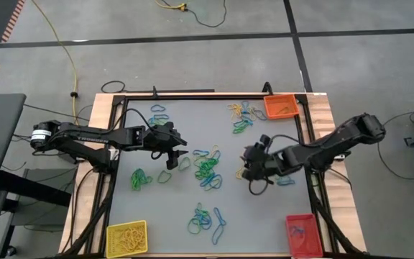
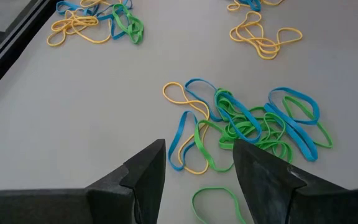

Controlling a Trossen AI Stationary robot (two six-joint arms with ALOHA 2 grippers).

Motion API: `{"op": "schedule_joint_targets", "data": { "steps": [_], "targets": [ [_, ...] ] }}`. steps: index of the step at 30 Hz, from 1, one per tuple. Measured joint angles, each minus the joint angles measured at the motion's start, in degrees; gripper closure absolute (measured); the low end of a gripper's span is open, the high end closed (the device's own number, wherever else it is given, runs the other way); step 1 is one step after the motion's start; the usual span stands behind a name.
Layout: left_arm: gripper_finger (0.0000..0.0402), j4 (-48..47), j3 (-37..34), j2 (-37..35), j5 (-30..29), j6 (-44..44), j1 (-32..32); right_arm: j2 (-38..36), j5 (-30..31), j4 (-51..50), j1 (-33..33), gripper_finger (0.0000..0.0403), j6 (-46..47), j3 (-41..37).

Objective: Sort rubber bands into baskets
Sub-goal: Put the green rubber band into the orange bin

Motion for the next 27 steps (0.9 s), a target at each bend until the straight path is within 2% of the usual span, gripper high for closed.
{"op": "schedule_joint_targets", "data": {
  "steps": [4, 11, 20, 27],
  "targets": [
    [0.0223, -0.01, -0.01, -0.01, 0.02, 0.00, 0.00, -0.02, -2.22, 2.08, -3.84, 0.0188, 1.10, -0.75],
    [0.0223, 0.01, 0.00, 0.01, 0.02, 0.00, 0.00, -0.04, -6.94, 7.66, -4.73, 0.0188, -1.11, -0.88],
    [0.0223, 0.01, -0.02, -0.01, 0.00, 0.00, 0.00, -0.04, -11.73, 5.53, -7.87, 0.0188, -3.48, -0.88],
    [0.0223, -0.01, -0.01, -0.01, 0.01, 0.00, 0.00, -0.04, -12.64, 4.66, -16.74, 0.0188, -12.24, -1.78]
  ]
}}
